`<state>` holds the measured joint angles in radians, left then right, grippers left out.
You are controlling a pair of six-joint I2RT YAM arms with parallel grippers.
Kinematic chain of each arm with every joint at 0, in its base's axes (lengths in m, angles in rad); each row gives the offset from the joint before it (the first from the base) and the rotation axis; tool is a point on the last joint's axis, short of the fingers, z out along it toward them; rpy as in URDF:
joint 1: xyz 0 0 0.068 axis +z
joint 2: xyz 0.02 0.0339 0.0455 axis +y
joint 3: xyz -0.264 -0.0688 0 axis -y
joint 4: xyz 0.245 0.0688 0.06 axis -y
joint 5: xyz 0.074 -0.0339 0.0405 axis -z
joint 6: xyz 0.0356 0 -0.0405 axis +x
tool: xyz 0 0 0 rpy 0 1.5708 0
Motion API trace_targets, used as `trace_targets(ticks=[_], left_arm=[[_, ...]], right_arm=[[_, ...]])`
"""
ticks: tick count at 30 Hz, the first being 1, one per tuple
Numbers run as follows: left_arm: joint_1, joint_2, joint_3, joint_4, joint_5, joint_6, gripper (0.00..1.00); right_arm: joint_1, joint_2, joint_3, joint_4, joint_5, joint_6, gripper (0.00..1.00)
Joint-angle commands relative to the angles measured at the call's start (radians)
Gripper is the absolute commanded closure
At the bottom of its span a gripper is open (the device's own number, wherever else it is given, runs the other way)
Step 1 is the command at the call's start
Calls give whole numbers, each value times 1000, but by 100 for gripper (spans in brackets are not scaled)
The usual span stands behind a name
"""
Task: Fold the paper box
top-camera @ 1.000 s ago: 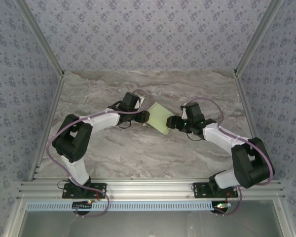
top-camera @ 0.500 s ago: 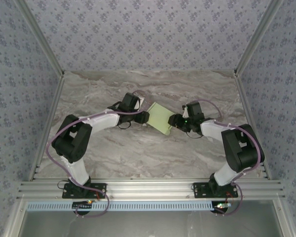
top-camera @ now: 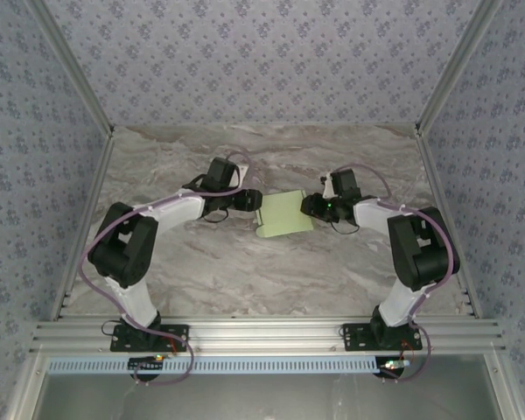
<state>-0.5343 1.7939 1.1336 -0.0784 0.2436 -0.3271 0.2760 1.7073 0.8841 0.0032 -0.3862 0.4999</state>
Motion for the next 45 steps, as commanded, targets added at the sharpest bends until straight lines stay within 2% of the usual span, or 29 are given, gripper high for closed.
trace_targets(ticks=[1,10,15,27,32,39,45], left_arm=[[-1,34,40,-23,73,-40,36],[-6,23,-43,40,124,-129,43],[-19,72,-13,42,166,-146,54],[-35,108,-47,101,178,-207,76],[-58,122,-13,70,158,-201,80],[-82,155,25,-20,62,-148,83],[-83,174,36,3,110,-161,86]], right_arm=[[-6,19,28,-78,15,-49,60],[12,13,20,-75,30,-57,60],[17,20,30,-80,41,-67,60],[58,37,38,-98,75,-96,64],[96,39,51,-108,102,-106,68],[140,51,71,-143,136,-136,72],[144,71,90,-137,102,-148,74]])
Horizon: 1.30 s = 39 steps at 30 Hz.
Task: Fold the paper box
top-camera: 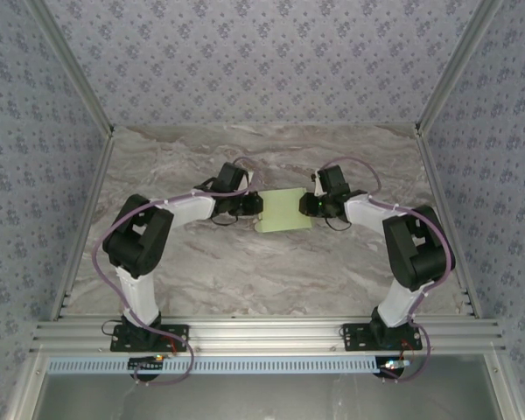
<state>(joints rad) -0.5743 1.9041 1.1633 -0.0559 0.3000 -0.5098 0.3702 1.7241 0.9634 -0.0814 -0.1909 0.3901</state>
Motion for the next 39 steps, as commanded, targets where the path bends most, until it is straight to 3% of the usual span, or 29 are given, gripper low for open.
trace_targets(ticks=[1,5,14,23,33,39], left_arm=[[-41,61,7,-12,65,13,86],[-18,45,-10,36,101,-26,87],[0,-28,-36,24,25,-25,83],[1,-56,-11,14,3,-39,73],[4,-93,7,-16,-28,-19,54],[18,-130,2,-22,-51,40,48]], right_arm=[[49,51,16,-51,-96,-40,75],[48,44,29,-69,-101,-46,75],[-20,4,53,-115,-94,-62,70],[-45,15,133,-179,-105,-89,62],[-63,42,206,-264,-56,-124,51],[-57,-43,198,-283,-36,-135,48]])
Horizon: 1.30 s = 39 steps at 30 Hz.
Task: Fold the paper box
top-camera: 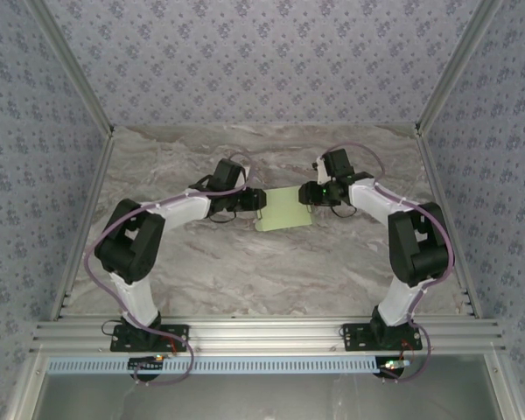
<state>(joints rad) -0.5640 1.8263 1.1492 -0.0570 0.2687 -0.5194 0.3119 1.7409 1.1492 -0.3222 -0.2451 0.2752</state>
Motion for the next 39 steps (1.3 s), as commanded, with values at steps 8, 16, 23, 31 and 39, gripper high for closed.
trace_targets(ticks=[8,16,23,31,39], left_arm=[[71,12,118,-58,86,220,42],[78,192,349,-226,195,327,39],[79,343,545,-375,350,393,39],[79,362,575,-440,402,419,39],[85,353,569,-453,388,413,39]], right_arm=[[79,-287,-186,-46,40,15,41],[206,-340,-377,51,-68,116,37],[195,-226,-401,221,-162,181,37],[82,-174,-393,314,-247,220,38],[8,-162,-397,326,-255,230,40]])
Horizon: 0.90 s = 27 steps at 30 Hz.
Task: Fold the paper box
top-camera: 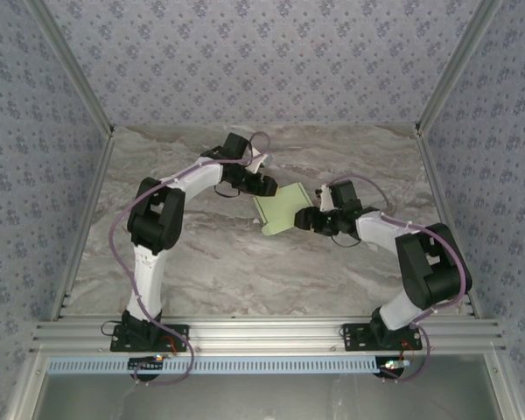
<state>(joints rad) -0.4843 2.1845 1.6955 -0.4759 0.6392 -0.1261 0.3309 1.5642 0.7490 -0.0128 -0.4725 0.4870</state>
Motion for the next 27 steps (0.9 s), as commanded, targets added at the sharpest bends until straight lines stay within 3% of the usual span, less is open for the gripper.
trace_targets(ticks=[1,13,27], left_arm=[[7,-2,24,-36,20,16,40],[28,22,8,-18,30,-16,41],[28,53,-26,15,44,-48,49]], right_arm=[[-15,19,3,21,-25,23,40],[-34,48,-51,192,-63,134,46],[-26,83,-147,481,-34,329,68]])
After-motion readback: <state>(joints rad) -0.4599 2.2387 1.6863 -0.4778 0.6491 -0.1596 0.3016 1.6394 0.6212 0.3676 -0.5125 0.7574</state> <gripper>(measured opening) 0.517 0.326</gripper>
